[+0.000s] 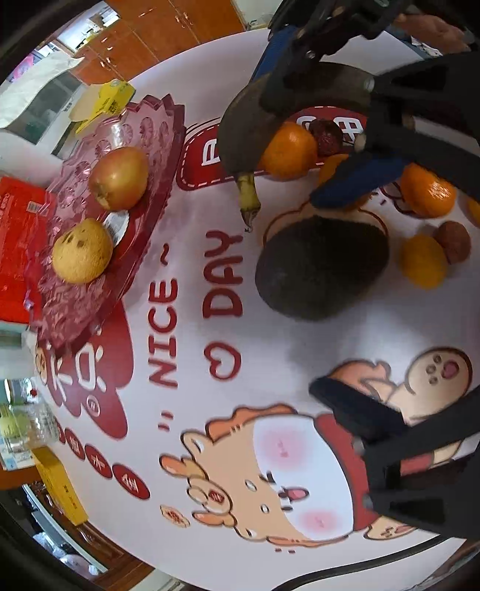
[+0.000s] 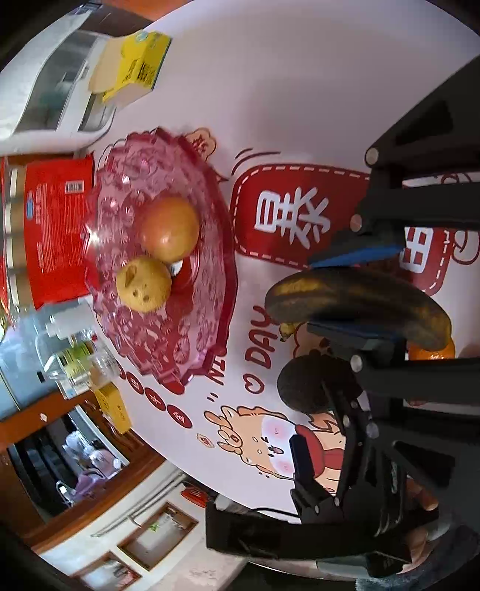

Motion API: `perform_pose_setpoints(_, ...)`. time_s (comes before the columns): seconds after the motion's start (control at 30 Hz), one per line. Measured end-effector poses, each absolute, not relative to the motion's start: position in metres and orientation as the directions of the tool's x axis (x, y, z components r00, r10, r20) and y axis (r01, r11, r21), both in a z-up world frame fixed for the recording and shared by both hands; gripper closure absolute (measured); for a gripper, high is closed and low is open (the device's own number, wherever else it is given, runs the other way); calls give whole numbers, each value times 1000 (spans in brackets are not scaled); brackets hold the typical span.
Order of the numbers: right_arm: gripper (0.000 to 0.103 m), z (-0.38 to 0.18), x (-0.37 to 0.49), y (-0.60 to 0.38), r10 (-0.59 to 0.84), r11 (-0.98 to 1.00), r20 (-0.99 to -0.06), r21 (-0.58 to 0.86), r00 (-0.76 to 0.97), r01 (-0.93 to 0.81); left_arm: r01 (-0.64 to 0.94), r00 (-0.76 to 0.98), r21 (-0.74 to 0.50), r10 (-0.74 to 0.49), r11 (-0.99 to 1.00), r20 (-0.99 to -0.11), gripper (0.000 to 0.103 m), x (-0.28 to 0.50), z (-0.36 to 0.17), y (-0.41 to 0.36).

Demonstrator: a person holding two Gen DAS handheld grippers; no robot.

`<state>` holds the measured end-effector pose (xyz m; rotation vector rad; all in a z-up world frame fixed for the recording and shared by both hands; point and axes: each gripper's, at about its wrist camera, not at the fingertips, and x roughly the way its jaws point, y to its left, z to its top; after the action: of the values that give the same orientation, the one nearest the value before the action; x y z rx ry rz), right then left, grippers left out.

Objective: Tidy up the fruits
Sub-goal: 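Grasp the brown banana with the right tool while the left tool grasps the avocado, then carry the avocado and banana to the bowl and set them beside the pear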

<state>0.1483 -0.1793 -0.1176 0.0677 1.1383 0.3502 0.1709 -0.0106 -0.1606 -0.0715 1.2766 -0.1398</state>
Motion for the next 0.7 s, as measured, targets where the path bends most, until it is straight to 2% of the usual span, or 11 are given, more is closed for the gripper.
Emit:
perform_pose_setpoints(0.07,74,-117,146,-182,307,945,-875,232,374,-231,65,261,-150,-161,987,-952,39,173,-167,-14)
perform_pose_setpoints(0.13,74,-118,143,-182,308,945,-874,235,376,-229,51,246,-195,-202,979,-948,47,173,-172,-15)
perform_pose_setpoints(0.47,75,-116,132,-184,320,941,-866,243,385,-235,33,326,-200,-200,979,-924,48,161,-167,-10)
perform_pose_setpoints(0.7,75,-91,126,-181,338,934,-836,244,432,-260,101,402,-175,-201,979,-893,48,144,-119,-10)
